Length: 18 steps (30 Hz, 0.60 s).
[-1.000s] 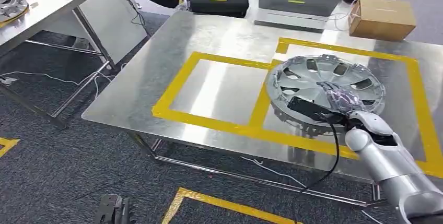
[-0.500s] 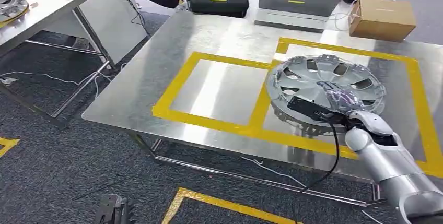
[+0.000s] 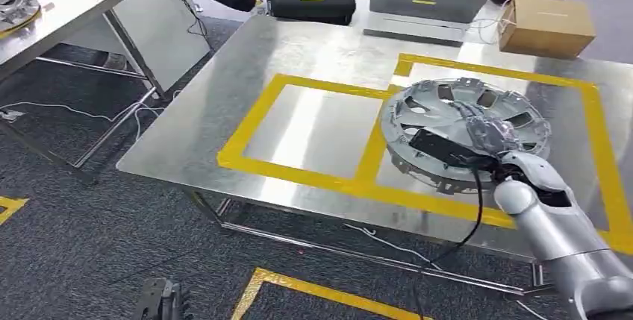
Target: Take the parts from the cabinet and place them on the table.
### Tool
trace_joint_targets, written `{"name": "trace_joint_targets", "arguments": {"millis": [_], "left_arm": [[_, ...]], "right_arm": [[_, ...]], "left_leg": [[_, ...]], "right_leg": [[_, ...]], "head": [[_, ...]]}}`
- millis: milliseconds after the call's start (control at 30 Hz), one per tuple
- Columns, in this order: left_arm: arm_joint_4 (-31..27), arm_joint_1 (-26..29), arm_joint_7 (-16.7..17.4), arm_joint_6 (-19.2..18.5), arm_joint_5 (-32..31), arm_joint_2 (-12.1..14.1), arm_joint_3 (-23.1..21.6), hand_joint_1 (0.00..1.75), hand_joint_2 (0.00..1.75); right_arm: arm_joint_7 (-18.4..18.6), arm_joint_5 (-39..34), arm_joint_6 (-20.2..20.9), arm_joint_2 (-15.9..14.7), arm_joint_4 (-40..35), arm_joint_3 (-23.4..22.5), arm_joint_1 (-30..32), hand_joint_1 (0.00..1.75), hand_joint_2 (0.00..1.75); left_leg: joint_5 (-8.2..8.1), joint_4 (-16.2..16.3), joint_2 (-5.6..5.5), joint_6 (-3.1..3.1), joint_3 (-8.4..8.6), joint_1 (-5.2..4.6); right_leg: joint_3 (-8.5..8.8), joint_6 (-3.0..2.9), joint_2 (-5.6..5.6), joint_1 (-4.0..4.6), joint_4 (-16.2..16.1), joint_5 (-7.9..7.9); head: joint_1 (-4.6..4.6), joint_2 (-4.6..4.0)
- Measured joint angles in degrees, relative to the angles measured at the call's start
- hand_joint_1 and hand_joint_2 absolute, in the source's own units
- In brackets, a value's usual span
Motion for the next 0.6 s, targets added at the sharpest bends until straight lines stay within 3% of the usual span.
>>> {"name": "trace_joint_targets", "arguments": {"millis": [67, 167, 367, 433, 467, 500, 533, 600], "left_arm": [[0.0, 0.3, -0.2, 0.81, 0.94, 0.0, 0.73, 0.0, 0.0], [0.0, 1.92, -1.09, 2.25, 2.38, 0.02, 2.93, 0.0, 0.0], [-0.02, 2.82, -1.66, 2.05, 2.62, 0.24, 5.16, 0.0, 0.0], [-0.02, 2.75, -1.66, 2.05, 2.21, 0.24, 5.55, 0.0, 0.0], [-0.04, 2.66, -1.66, 2.05, 2.14, 0.2, 5.71, 0.0, 0.0], [-0.04, 2.56, -1.66, 2.05, 2.14, 0.2, 6.01, 0.0, 0.0], [-0.04, 2.5, -1.68, 2.05, 2.14, 0.2, 6.16, 0.0, 0.0], [-0.04, 2.52, -1.68, 2.03, 2.12, 0.09, 6.38, 0.0, 0.0]], "right_arm": [[-0.79, -4.54, -0.75, -0.11, -4.04, -0.66, 2.02, 0.0, 0.0], [-1.95, -12.4, -4.55, 0.31, -15.87, -4.99, 12.47, 0.0, 0.0], [-2.62, -13.05, -5.03, 0.68, -23.88, -8.42, 18.6, 0.0, 0.0], [-2.73, -13.05, -5.03, 0.74, -24.93, -8.88, 19.0, 0.0, 0.0], [-2.76, -13.05, -5.03, 0.74, -25.39, -9.07, 19.15, 0.0, 0.0], [-2.82, -13.05, -5.03, 0.77, -25.76, -9.36, 19.27, 0.0, 0.0], [-2.84, -13.05, -5.03, 0.77, -25.95, -9.64, 19.26, 0.0, 0.0], [-2.84, -13.05, -5.0, 0.77, -26.06, -9.79, 19.51, 0.0, 0.0]], "left_leg": [[-0.19, 0.05, -0.01, 0.08, 0.03, -0.03], [-0.53, 0.09, -0.5, 0.27, 0.14, -0.14], [-1.1, 0.42, -0.42, 0.88, 0.1, -0.68], [-0.68, 0.38, -0.4, 1.29, 0.19, -0.74], [-0.27, -0.21, -0.15, 1.73, 0.34, -0.31], [-0.2, -0.24, -0.07, 1.89, 0.37, -0.26], [-0.18, -0.23, -0.08, 1.94, 0.35, -0.2], [-0.09, -0.22, -0.07, 2.02, 0.27, -0.22]], "right_leg": [[0.02, 0.05, -0.03, -0.04, -0.06, -0.09], [0.51, 0.21, -0.6, -0.12, -0.09, -0.51], [0.48, 0.74, -0.37, -0.65, -0.12, -0.68], [0.69, 1.26, -0.38, -0.76, -0.28, -0.32], [0.53, 1.4, -0.36, -0.79, 0.01, -0.83], [-0.01, 1.37, -0.32, -0.72, 1.35, -2.4], [-1.2, 1.34, -0.27, -0.61, 4.73, -4.9], [-5.19, 1.51, -0.23, -0.57, 14.99, -10.01]], "head": [[-0.09, 0.0], [0.0, 0.0], [-0.04, 0.0], [-0.04, 0.0], [-0.04, 0.0], [0.09, 0.0], [0.3, 0.02], [0.39, 0.0]]}}
